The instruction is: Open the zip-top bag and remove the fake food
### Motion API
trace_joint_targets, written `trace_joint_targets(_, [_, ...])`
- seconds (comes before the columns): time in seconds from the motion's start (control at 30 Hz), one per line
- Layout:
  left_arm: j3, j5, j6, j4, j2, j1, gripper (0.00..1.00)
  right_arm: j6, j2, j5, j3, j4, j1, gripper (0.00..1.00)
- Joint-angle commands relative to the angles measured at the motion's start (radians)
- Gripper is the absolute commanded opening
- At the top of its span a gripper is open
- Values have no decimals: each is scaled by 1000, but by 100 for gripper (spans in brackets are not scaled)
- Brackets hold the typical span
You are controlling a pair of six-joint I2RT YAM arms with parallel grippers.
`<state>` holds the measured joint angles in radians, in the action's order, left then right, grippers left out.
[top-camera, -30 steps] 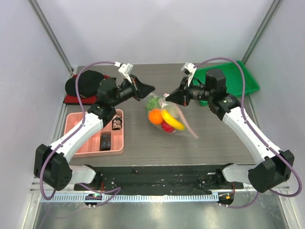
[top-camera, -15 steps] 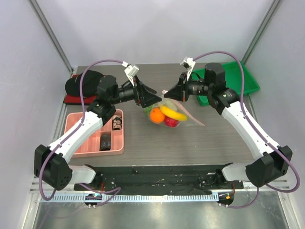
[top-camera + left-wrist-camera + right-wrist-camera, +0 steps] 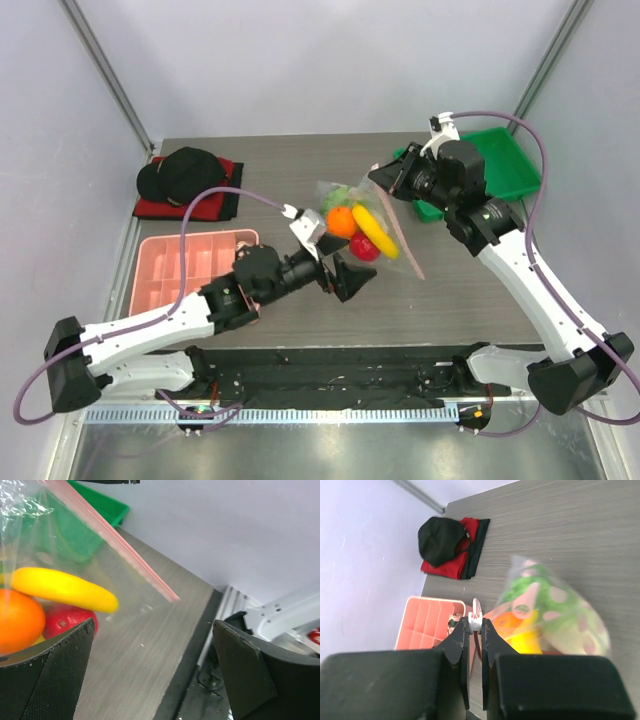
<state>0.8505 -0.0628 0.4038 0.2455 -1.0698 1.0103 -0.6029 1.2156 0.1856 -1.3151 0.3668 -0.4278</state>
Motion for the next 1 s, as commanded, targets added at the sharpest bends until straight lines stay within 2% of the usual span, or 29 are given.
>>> trace_joint_targets(0.0, [-22,473,-158,265,-83,114,100,-213,-21,-300,-47,35,-67,1])
trace_joint_targets(0.13, [79,588,-221,307,-238,172,100,-282,4,-422,-107,113,-107,1])
trace_joint_targets(0.2, [120,661,-298,333,-291,220,100,-291,28,-469,-151,174,-121,1])
trace_joint_targets(0.37, [242,855,-335,287,-418,228,100,-288,58,-477,-176,201,-158,1])
trace_joint_targets(0.5, [291,870,-330,230,-459,226,98,-310,42,-534,-153,201,-173,1])
trace_joint_targets(0.57, [311,899,-327,229,-479,220,89,-328,38,-525,-141,192,-177,2])
trace_joint_targets(0.63, [343,867,-313,171,-495,194,70,-334,32,-522,-119,178,-180,5])
trace_joint_targets(0.67, [360,853,-294,128,-499,183,56,-339,25,-517,-113,170,-178,7])
trace_joint_targets(0.7, [375,833,-260,83,-504,171,29,-336,21,-517,-107,164,-178,12])
trace_joint_targets(0.73, [387,802,-213,16,-499,139,22,-330,19,-515,-105,158,-180,14])
trace_joint_targets(0.77, [384,760,-204,-1,-492,125,13,-319,21,-518,-108,153,-178,19])
trace_joint_targets(0.8, [380,668,-201,-21,-466,108,8,-269,16,-518,-110,150,-175,41])
trace_joint_targets(0.83, [375,626,-194,-84,-449,79,4,-233,12,-521,-110,135,-169,55])
trace_joint_targets(0.87, [377,570,-189,-130,-431,51,0,-194,1,-515,-95,124,-157,80])
trace_joint_targets(0.9, [377,485,-186,-170,-383,22,0,-40,-28,-459,-76,95,-123,83])
trace_joint_targets(0.97, [372,252,-168,-288,-340,-93,0,136,-59,-401,-20,8,-101,99])
